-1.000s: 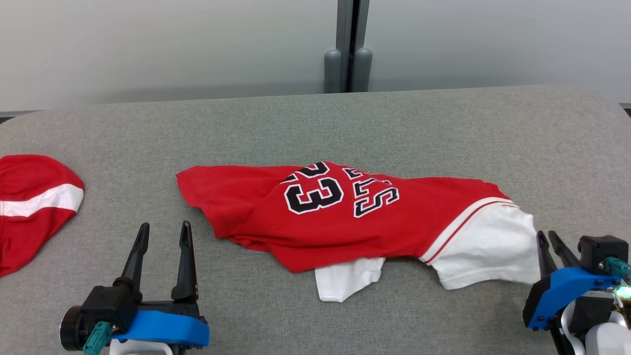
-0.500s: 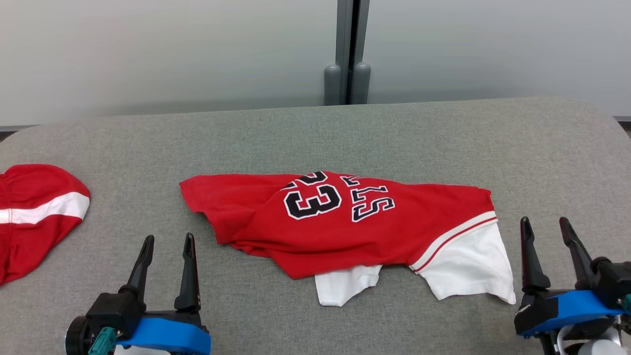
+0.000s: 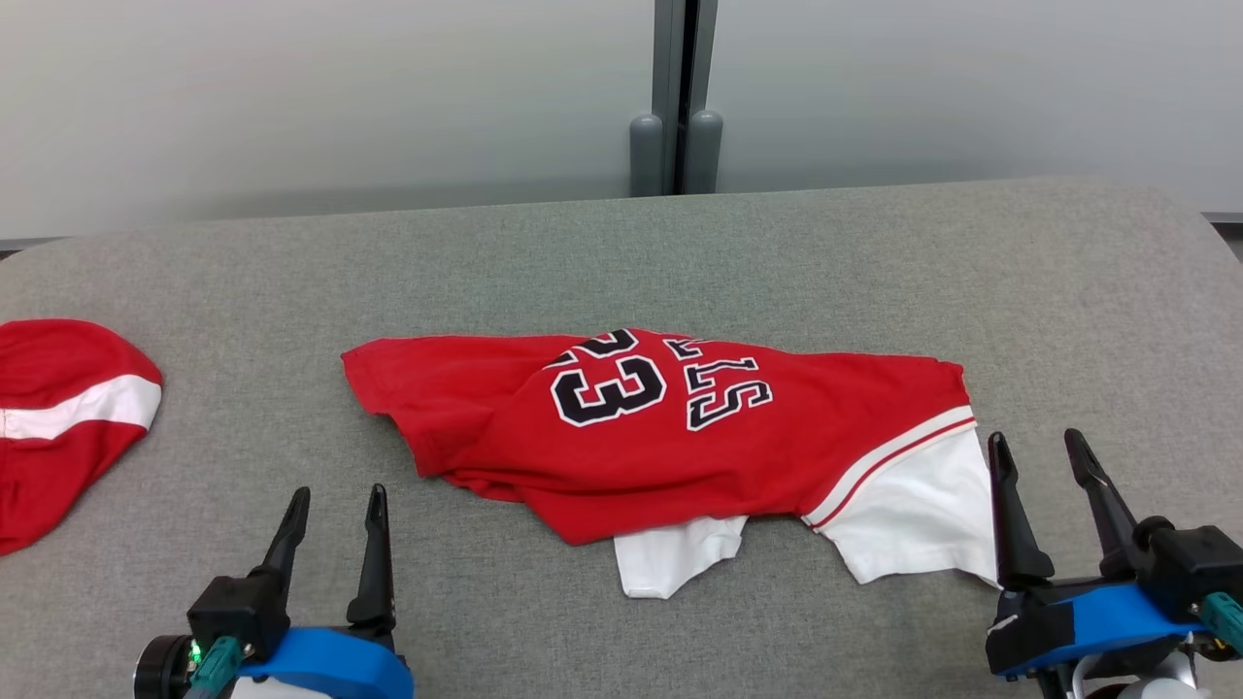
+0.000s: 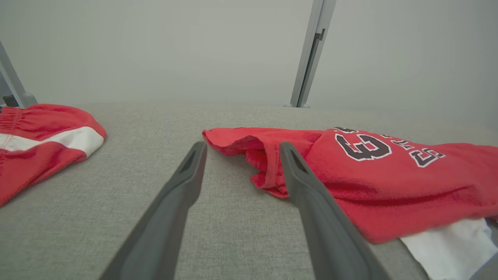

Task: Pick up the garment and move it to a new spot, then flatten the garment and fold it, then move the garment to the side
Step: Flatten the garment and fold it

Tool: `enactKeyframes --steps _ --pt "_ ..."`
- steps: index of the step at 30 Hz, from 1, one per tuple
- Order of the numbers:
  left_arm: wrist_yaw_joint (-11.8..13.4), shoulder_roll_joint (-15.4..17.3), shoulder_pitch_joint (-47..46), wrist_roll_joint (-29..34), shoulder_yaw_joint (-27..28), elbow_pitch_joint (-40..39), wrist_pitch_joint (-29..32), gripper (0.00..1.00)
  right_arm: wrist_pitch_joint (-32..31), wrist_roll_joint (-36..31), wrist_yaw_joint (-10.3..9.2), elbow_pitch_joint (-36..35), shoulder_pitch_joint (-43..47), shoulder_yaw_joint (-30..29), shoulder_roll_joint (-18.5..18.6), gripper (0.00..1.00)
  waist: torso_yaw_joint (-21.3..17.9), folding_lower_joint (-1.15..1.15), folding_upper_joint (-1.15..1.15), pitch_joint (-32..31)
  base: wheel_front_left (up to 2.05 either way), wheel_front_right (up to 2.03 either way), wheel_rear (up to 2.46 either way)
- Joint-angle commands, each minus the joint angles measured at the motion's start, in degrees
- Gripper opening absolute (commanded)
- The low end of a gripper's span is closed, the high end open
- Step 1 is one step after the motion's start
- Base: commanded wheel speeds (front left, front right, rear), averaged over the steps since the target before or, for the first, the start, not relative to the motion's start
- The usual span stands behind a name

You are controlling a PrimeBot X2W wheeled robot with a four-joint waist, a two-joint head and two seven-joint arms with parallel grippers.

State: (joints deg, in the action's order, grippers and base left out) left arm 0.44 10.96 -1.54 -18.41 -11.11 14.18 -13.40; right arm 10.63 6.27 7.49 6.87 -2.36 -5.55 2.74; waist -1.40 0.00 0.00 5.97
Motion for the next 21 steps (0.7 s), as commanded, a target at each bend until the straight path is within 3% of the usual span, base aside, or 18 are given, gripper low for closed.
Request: enactKeyframes --steps 1,6,9,16,17,18,19,21 --pt "-0.42 0.28 -1.4 0.1 -0.16 0.73 0.57 1.0 -0.37 0.69 0.01 -0.3 0.09 0.22 0.28 1.0 0.06 0.0 0.0 0.33 0.0 0.0 0.0" --pt "-2.19 0.62 -6.97 0.52 -2.45 7.11 5.29 1.0 -1.38 1.29 0.01 -0.84 -1.09 1.43 0.28 1.0 -0.31 0.0 0.0 1.92 0.0 0.0 0.0" --pt "-4.53 0.95 -12.76 -0.01 -4.0 14.04 8.56 1.0 -1.6 1.75 0.01 -1.22 -2.31 2.72 0.29 1.0 -2.01 0.0 0.0 3.12 0.0 0.0 0.0" --pt "-6.52 1.19 -16.83 -2.8 -4.56 19.71 9.63 1.0 -1.17 1.98 0.01 -0.72 -2.06 2.63 0.28 1.0 -3.96 0.0 0.0 3.67 0.0 0.0 0.0" --pt "-6.85 1.23 -17.35 -3.17 -4.9 20.06 9.28 0.85 -1.13 2.01 0.01 -0.7 -2.13 2.52 0.28 1.0 -4.08 0.0 0.0 3.72 0.0 0.0 0.0" --pt "-7.05 1.34 -17.87 -3.45 -5.16 20.42 8.88 0.27 -1.1 2.02 0.01 -0.65 -2.19 2.44 0.28 1.0 -4.15 0.0 0.0 3.75 0.0 0.0 0.0" --pt "-7.23 1.36 -18.33 -3.86 -5.29 20.61 8.28 0.0 -1.02 2.03 0.01 -0.61 -2.22 2.31 0.28 1.0 -4.16 0.0 0.0 3.74 0.0 0.0 0.0" --pt "-7.51 0.88 -18.63 -5.18 -5.04 20.53 6.88 0.0 -1.0 2.04 0.01 -0.53 -2.08 2.06 0.28 1.0 -3.99 0.0 0.0 3.57 0.0 0.0 0.0"
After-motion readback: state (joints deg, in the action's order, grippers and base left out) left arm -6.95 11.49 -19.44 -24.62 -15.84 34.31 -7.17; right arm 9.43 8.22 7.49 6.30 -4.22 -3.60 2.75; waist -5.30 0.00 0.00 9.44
